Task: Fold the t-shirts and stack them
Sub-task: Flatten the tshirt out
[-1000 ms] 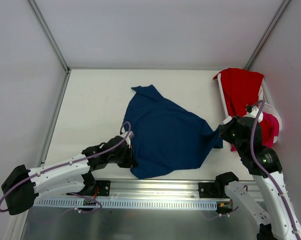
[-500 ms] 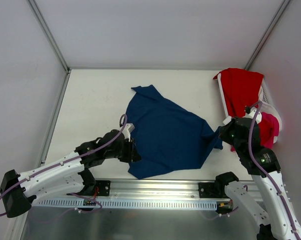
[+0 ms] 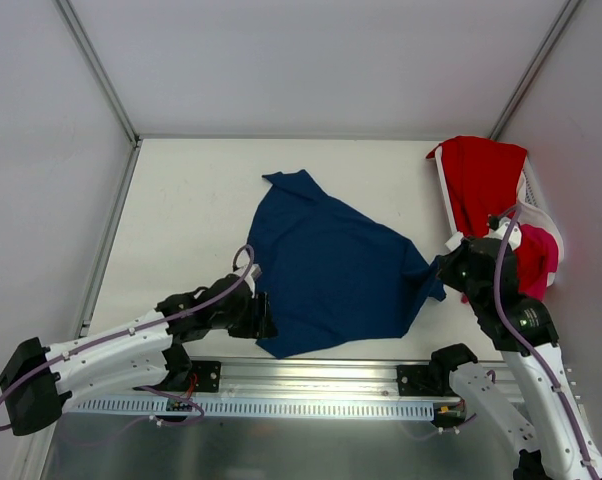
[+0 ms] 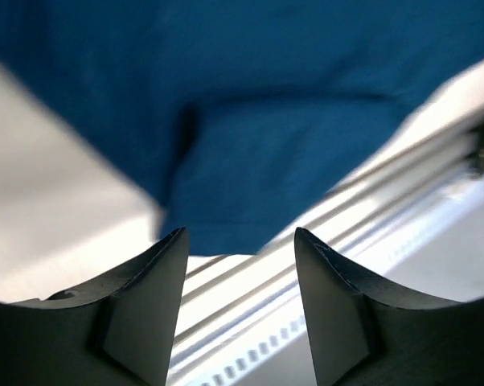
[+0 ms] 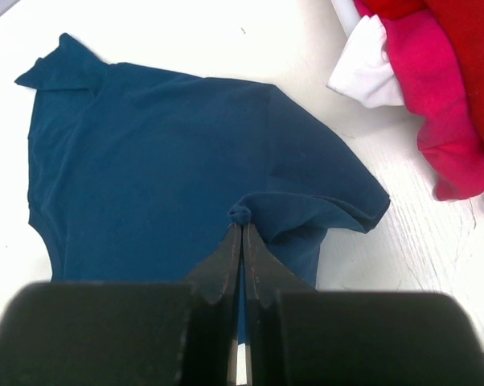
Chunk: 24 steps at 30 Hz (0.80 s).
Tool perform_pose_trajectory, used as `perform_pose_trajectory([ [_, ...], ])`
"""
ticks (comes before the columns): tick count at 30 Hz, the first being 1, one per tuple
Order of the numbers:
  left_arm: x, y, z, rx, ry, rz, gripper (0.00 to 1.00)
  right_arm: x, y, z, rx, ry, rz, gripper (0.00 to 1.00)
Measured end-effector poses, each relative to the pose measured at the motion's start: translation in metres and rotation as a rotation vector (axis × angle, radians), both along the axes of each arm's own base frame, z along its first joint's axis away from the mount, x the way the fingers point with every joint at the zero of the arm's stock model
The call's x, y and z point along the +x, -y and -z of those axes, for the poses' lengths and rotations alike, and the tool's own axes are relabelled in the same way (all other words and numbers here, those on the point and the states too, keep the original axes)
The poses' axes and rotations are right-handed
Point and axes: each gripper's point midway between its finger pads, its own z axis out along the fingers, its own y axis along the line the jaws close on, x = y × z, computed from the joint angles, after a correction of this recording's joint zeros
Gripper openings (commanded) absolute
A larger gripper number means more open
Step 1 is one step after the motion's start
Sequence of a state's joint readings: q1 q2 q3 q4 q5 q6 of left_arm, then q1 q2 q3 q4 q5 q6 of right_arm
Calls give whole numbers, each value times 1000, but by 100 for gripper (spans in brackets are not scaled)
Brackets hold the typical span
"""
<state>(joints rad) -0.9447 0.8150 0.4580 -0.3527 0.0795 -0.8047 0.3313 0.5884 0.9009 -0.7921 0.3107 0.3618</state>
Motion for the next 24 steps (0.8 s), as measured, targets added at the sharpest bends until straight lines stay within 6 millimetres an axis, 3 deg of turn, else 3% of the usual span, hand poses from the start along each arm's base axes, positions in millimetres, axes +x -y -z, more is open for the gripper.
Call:
perform_pose_trajectory([
  [4,-18,-31,52,123,-91,-80,51,-1,0,7,-5,-17,0,0],
  [5,-20,-34,56,120,-107,-102,49,-1,0,8,-6,-18,0,1],
  [24,-9,-31,59,92,-73,-197,37,0,-1,13,-6,-33,-1,0],
])
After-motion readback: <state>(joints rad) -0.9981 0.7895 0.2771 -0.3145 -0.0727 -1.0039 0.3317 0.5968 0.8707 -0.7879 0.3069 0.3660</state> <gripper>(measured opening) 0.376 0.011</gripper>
